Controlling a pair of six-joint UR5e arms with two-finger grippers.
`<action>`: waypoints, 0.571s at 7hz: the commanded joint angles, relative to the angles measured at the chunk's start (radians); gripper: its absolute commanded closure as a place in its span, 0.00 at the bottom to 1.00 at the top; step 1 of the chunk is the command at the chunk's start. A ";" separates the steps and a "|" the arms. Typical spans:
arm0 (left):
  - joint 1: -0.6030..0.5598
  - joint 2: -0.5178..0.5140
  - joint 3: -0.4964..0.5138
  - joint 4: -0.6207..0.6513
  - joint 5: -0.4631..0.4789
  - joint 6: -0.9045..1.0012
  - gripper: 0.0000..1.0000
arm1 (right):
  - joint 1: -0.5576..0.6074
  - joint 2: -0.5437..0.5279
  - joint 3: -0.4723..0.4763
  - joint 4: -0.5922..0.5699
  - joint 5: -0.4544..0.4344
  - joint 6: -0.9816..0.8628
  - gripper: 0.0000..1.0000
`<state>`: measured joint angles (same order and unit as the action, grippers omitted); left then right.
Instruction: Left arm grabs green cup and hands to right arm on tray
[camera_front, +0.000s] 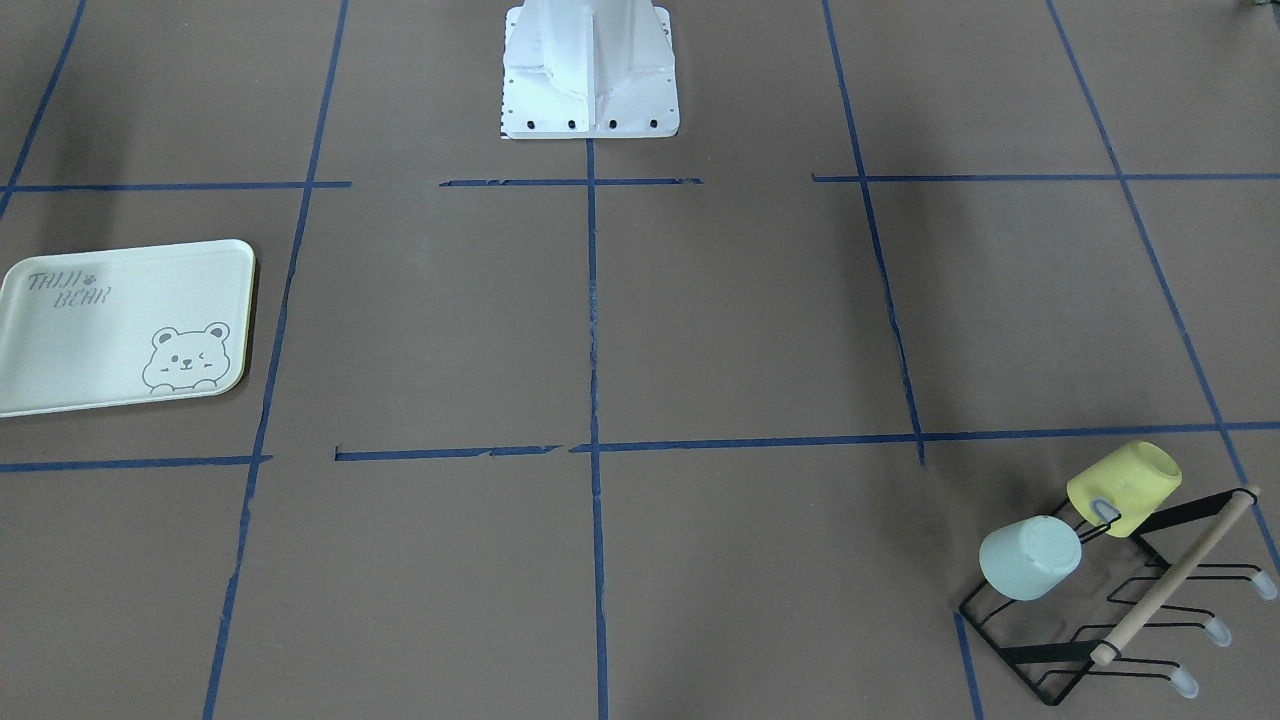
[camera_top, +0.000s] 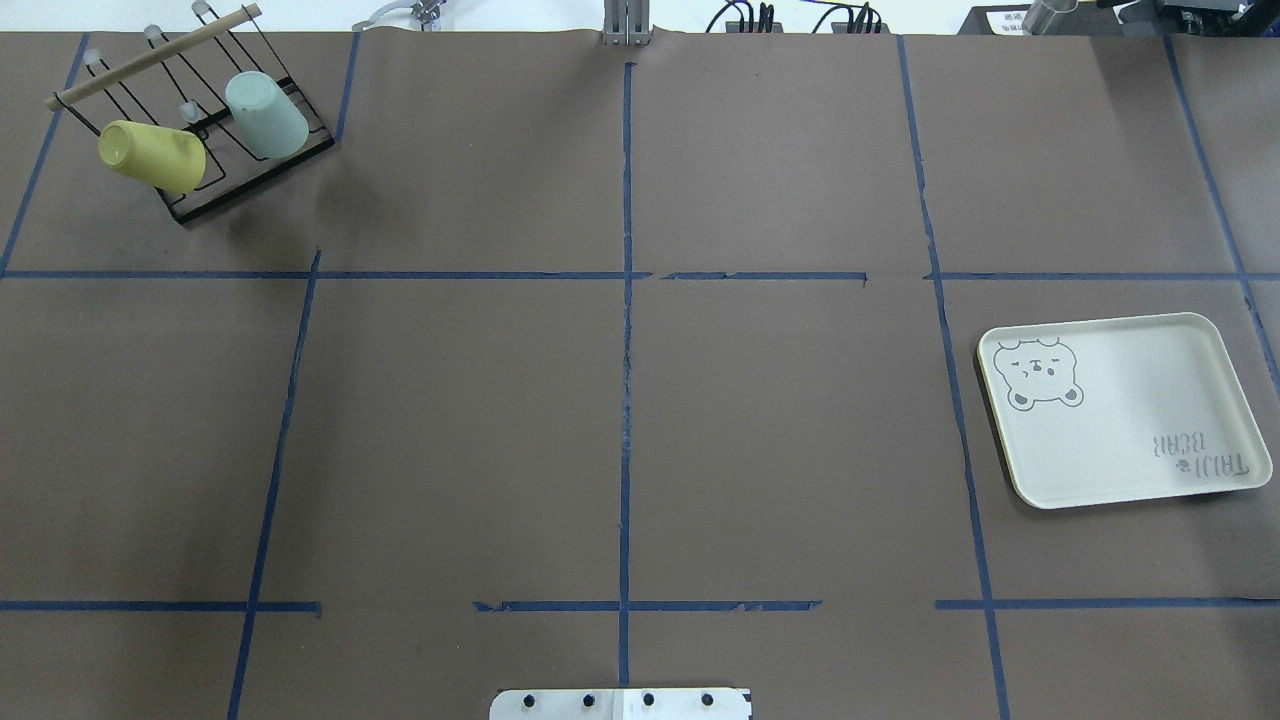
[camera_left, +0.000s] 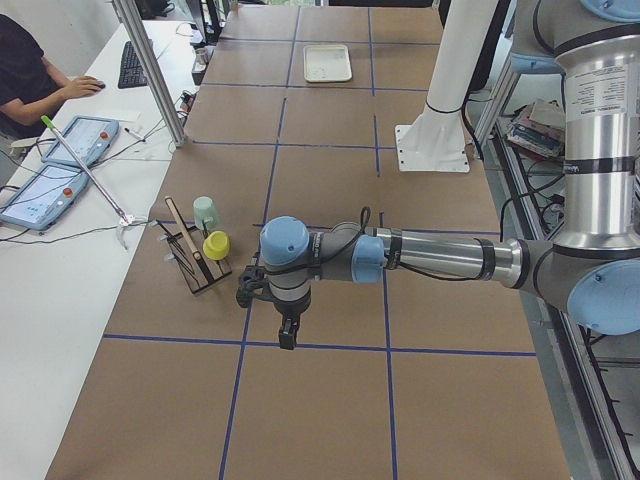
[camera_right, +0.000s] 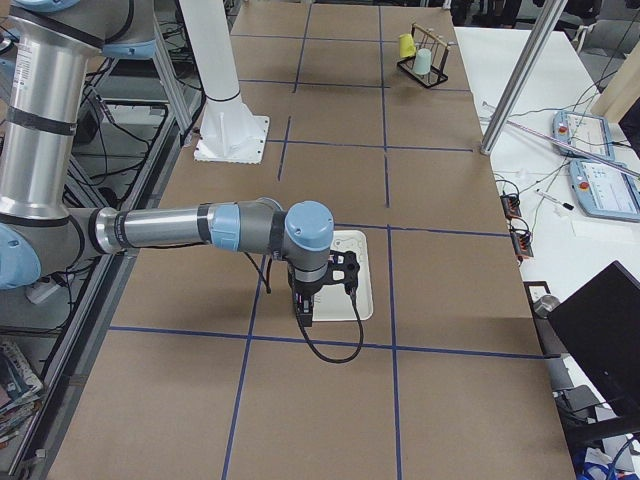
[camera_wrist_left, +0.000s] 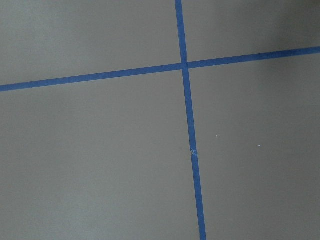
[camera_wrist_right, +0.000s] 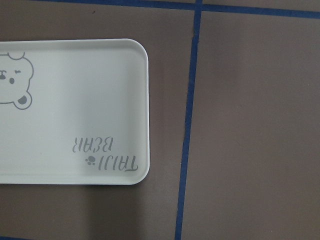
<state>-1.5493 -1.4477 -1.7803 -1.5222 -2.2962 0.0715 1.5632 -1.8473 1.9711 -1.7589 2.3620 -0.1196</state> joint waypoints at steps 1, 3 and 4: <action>0.003 0.012 -0.034 -0.010 -0.082 -0.005 0.00 | -0.011 -0.001 -0.004 0.015 0.022 0.001 0.00; 0.110 -0.115 -0.034 -0.007 -0.152 -0.222 0.00 | -0.011 0.000 -0.018 0.066 0.066 0.001 0.00; 0.145 -0.182 -0.034 -0.007 -0.155 -0.368 0.00 | -0.011 -0.001 -0.018 0.116 0.119 0.008 0.00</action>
<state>-1.4504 -1.5515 -1.8139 -1.5298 -2.4402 -0.1391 1.5528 -1.8478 1.9544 -1.6949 2.4310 -0.1169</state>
